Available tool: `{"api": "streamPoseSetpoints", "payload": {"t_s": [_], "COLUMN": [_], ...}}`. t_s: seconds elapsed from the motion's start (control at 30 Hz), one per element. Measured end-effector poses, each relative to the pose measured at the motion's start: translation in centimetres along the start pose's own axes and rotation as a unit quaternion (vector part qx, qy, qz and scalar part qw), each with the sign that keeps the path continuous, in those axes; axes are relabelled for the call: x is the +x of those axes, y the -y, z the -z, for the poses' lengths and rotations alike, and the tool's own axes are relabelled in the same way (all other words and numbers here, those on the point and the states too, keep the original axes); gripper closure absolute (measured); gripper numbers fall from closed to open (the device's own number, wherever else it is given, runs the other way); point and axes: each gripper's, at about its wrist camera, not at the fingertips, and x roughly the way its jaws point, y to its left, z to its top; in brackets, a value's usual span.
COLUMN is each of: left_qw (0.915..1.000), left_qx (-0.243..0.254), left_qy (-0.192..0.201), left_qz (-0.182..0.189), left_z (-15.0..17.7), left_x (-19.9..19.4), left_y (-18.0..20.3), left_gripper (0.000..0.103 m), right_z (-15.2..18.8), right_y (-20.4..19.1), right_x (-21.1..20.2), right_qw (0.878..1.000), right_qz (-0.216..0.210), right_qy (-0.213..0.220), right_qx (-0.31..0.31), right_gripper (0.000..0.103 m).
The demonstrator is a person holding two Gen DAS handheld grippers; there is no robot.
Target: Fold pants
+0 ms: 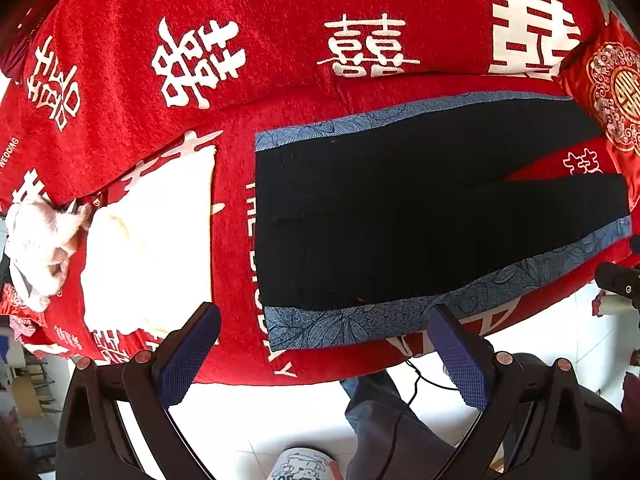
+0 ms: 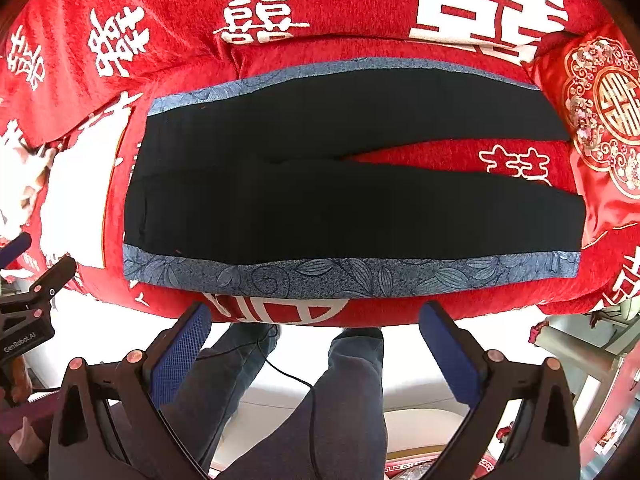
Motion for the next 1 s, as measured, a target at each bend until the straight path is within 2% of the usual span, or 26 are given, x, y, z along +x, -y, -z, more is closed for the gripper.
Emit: {"api": "streamPoseSetpoints", "payload": {"t_s": [1.0], "left_qw": [0.9998], "left_qx": [-0.005], "left_qy": [-0.011], "left_qz": [-0.015], "left_z": [-0.7], "left_x": [0.7], "left_y": [0.5], "left_gripper": [0.0], "right_z": [-1.1], "right_y": [0.2], "right_x": [0.4], "right_qw": [1.0], "right_qz": [-0.005], "right_qy": [0.004], "right_qx": [-0.009], "right_gripper": [0.0]}}
